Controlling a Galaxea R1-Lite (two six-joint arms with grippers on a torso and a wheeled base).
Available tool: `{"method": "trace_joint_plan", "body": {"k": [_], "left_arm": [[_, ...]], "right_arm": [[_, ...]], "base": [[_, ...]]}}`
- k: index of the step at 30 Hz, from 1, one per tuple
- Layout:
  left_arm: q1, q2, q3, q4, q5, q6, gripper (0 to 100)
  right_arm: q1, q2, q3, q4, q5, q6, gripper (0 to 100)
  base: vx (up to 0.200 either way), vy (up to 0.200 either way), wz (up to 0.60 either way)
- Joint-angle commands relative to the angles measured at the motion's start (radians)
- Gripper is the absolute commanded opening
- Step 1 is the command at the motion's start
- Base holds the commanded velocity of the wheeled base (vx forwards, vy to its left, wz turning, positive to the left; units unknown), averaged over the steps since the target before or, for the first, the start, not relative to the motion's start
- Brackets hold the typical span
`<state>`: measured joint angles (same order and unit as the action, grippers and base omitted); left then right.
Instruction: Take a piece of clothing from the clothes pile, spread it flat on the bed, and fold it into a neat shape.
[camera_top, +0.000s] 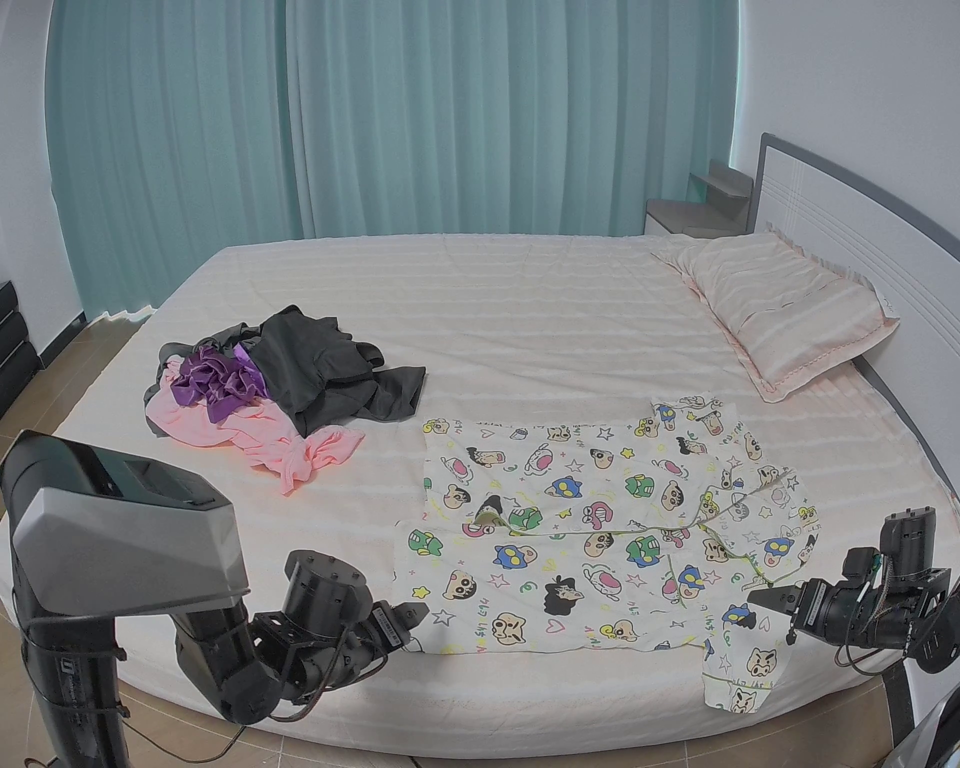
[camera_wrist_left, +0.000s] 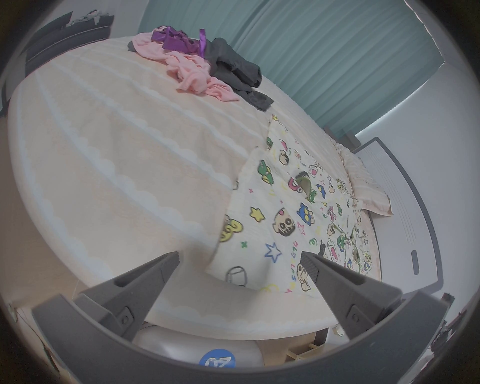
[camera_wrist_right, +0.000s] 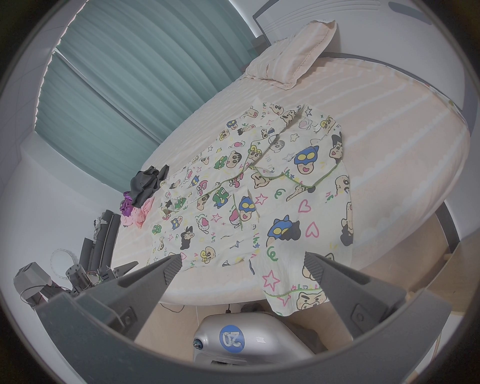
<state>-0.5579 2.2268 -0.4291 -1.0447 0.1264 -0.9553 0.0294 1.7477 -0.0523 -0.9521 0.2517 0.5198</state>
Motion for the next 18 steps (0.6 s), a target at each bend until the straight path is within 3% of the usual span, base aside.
{"method": "trace_joint_plan", "body": {"k": [1, 10, 18], "left_arm": [[-0.037, 0.051, -0.028, 0.0, 0.012, -0.006, 100], [-0.05, 0.03, 0.013, -0.001, 0.006, -0.028, 100], [-0.059, 0.02, 0.035, -0.001, 0.007, -0.043, 100]], "right_arm": [[0.0, 0.001, 0.002, 0.0, 0.001, 0.0, 100], [0.0, 0.001, 0.002, 0.0, 0.003, 0.002, 100], [0.0, -0.002, 0.003, 0.0, 0.003, 0.0, 100]], "base": [[0.0, 0.0, 0.0], [0.0, 0.0, 0.0], [-0.2, 0.0, 0.0]]}}
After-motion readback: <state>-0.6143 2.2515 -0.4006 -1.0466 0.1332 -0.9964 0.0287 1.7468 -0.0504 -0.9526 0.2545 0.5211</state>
